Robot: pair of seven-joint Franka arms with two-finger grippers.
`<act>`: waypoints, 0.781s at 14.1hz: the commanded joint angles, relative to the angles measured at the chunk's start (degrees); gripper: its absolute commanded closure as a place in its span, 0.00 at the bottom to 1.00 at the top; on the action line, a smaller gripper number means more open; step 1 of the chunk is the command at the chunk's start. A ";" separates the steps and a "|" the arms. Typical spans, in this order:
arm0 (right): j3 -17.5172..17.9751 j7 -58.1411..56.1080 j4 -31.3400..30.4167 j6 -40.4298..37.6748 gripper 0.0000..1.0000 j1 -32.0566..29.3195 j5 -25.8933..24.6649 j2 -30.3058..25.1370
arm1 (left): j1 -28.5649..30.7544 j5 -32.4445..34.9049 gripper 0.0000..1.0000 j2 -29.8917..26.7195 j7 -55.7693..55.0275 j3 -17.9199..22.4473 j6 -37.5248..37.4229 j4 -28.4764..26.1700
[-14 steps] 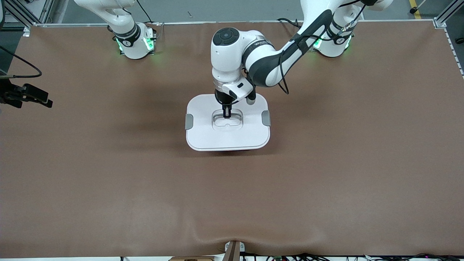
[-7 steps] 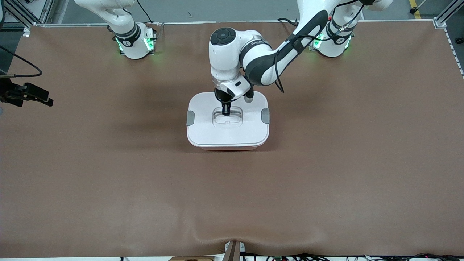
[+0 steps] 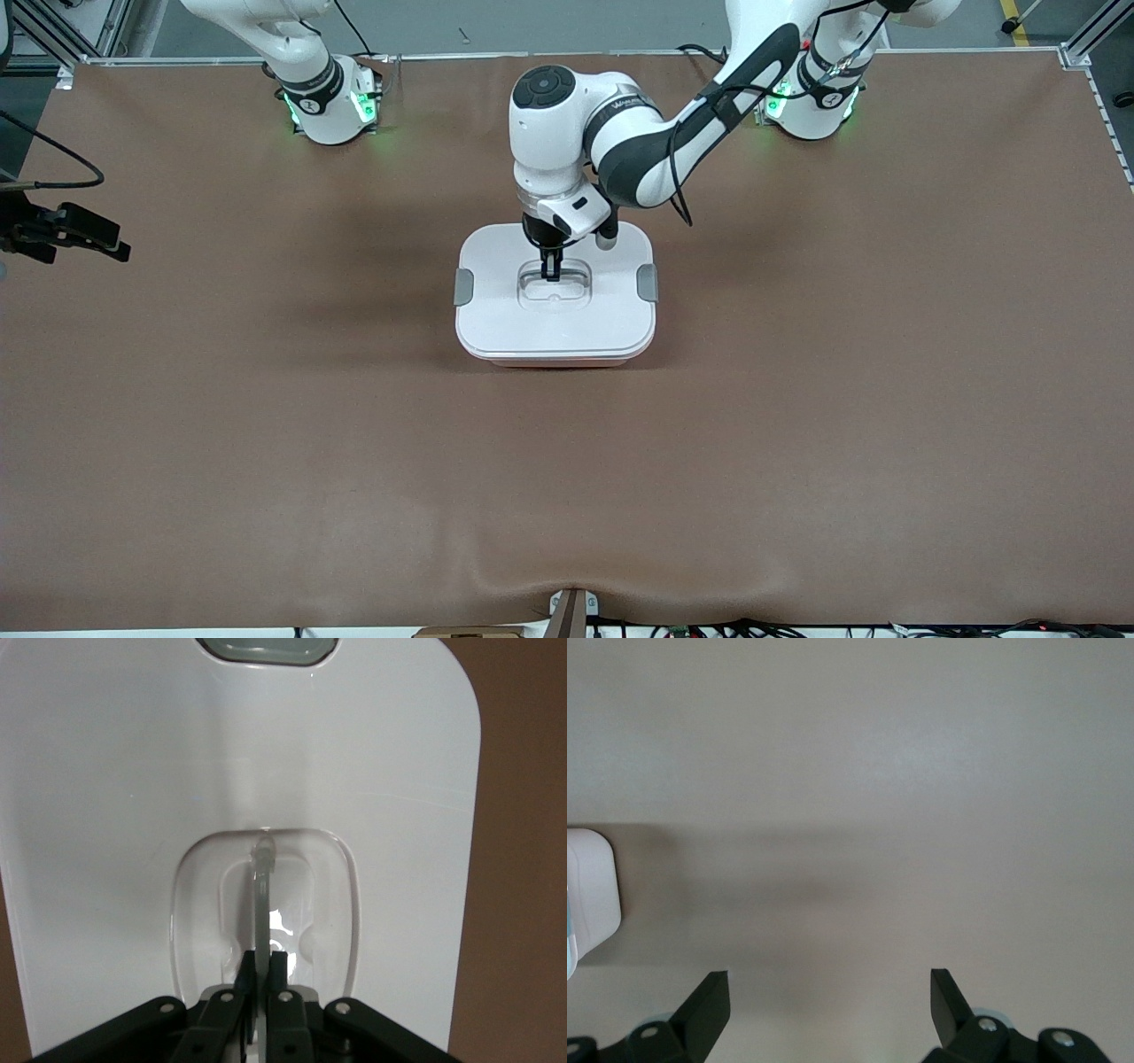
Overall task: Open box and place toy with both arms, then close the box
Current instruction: 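Press the lid down onto the box with the left gripper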
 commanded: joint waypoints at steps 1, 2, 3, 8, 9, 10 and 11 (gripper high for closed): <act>0.57 0.31 0.29 0.16 0.00 -0.46 0.34 -0.43 | -0.57 2.64 1.00 -0.44 -7.70 -0.11 0.46 0.02; 0.57 0.49 0.29 -0.02 0.00 -0.37 0.34 -0.43 | -0.57 2.64 1.00 -0.36 -7.70 -0.11 0.55 0.02; 0.48 0.58 0.20 -0.71 0.00 -0.46 0.34 -0.52 | -0.57 2.64 1.00 -0.27 -7.70 -0.11 0.64 0.10; 0.56 2.06 0.72 -3.61 0.00 -0.55 0.34 -1.49 | -0.66 2.73 1.00 0.43 -8.05 -0.11 0.81 0.02; 0.65 2.68 1.16 -4.14 0.00 -0.46 0.34 -1.84 | -0.66 2.73 1.00 0.44 -8.05 -0.11 0.81 0.02; 0.74 2.69 1.34 -4.24 0.00 -0.37 0.42 -1.93 | -0.57 2.73 1.00 0.61 -8.14 -0.11 0.90 0.02; 0.74 2.69 1.51 -4.24 0.00 -0.29 0.42 -1.93 | -0.57 2.73 1.00 0.96 -8.14 -0.11 0.99 0.02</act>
